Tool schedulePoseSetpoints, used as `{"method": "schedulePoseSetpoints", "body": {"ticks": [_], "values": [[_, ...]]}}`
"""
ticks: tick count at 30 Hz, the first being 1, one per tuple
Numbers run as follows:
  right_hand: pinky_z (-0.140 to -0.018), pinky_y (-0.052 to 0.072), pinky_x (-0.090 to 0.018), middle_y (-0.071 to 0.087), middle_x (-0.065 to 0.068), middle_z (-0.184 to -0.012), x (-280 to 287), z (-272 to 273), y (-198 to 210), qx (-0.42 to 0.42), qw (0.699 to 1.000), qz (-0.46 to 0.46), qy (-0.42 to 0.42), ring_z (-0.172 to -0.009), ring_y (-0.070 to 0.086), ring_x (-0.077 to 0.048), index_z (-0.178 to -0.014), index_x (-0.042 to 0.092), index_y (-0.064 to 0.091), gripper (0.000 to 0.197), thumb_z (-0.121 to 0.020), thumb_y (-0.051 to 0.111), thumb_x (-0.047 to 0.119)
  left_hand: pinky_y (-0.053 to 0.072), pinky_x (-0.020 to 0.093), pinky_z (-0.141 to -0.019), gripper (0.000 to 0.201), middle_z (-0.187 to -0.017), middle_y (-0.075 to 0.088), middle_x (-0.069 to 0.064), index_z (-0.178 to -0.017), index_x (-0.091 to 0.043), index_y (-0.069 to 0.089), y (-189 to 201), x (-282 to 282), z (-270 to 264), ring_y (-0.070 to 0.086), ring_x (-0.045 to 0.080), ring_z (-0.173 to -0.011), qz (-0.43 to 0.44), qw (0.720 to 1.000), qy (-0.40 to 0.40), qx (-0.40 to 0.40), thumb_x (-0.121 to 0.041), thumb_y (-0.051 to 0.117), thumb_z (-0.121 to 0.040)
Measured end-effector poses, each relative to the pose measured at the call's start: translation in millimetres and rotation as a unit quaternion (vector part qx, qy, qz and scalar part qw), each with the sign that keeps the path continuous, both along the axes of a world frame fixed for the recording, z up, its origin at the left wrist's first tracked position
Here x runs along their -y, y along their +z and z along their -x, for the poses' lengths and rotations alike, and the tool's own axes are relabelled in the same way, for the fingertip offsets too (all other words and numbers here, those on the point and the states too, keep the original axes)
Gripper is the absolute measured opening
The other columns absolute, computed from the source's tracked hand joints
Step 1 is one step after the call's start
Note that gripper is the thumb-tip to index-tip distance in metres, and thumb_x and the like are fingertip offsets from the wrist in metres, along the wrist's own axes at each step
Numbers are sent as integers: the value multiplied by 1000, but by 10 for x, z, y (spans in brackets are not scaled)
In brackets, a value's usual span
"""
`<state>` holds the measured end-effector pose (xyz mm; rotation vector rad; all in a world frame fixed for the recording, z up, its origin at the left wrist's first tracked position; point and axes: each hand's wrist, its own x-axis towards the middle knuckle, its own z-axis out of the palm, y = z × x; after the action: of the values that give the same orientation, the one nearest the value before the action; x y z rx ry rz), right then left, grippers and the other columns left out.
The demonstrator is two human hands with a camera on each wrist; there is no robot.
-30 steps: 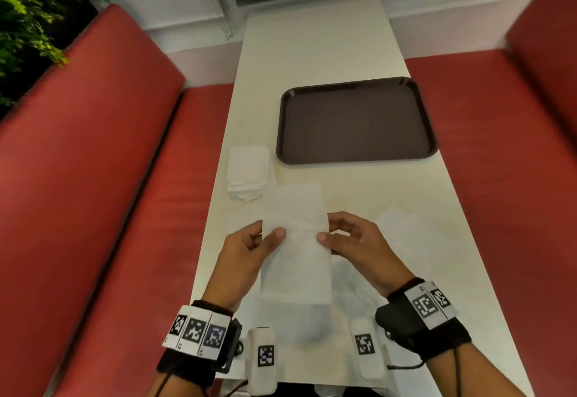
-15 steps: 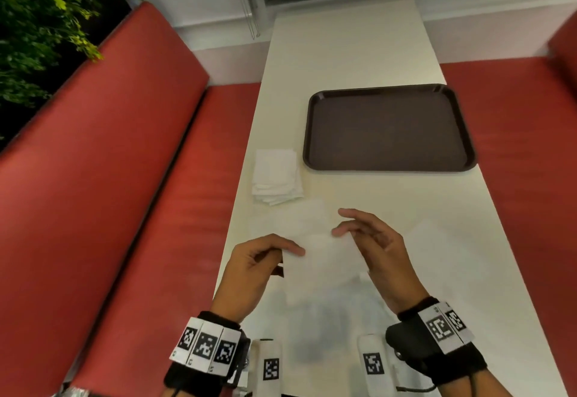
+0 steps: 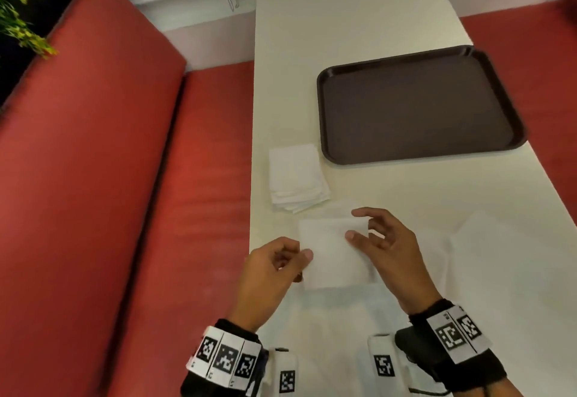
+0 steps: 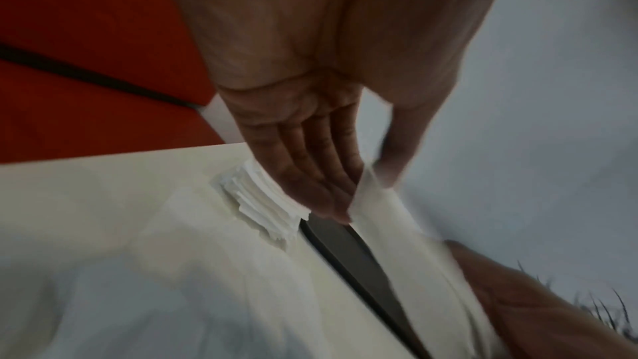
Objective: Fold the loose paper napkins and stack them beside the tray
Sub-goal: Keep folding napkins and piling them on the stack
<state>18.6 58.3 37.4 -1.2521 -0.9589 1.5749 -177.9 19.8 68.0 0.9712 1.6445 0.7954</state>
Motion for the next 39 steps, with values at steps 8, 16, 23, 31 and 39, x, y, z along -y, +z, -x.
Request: {"method": "schedulePoseSetpoints", "body": {"ticks": [8,16,23,31,39], "values": [[-80,48,-16,65,14,-106,-181,-130,-250,298,953,-43,27,-94,64,-6,-110,32,63,28,-86,74,22,53,20,-64,10,-94,76,9,-97,-16,75,-193,-1059,486,65,11,-78,-61,994,81,48,-20,75,-88],[-78,43,-31,54,6,-120,-4,-301,-789,556,812,-110,138,-102,54,-20,-120,28,62,44,-79,78,27,44,22,-62,26,-69,63,-12,-97,-22,67,-469,-1507,595,60,15,-75,-52,956,28,-289,-46,71,-87],[-78,42,-35,58,1,-114,27,-277,-819,608,768,-118,161,-99,53,-23,-137,26,53,69,-74,81,30,49,33,-62,23,-68,59,-10,-85,-25,58,-451,-939,581,60,22,-68,-72,933,50,-348,-46,55,-95],[-97,39,-34,62,10,-99,-141,-297,-709,474,862,-66,164,-92,52,-9,-137,38,48,59,-85,72,26,51,30,-81,12,-98,60,-13,-103,-29,62,-922,7,100,57,6,-92,-12,927,-203,-314,-34,62,-92],[-70,44,-5,64,6,-101,6,-565,-460,282,955,-61,63,-91,59,-3,-115,36,62,29,-90,70,23,45,32,-85,20,-108,62,-10,-113,-29,62,-987,245,-190,57,15,-102,-29,890,-161,-425,-32,61,-94]]}}
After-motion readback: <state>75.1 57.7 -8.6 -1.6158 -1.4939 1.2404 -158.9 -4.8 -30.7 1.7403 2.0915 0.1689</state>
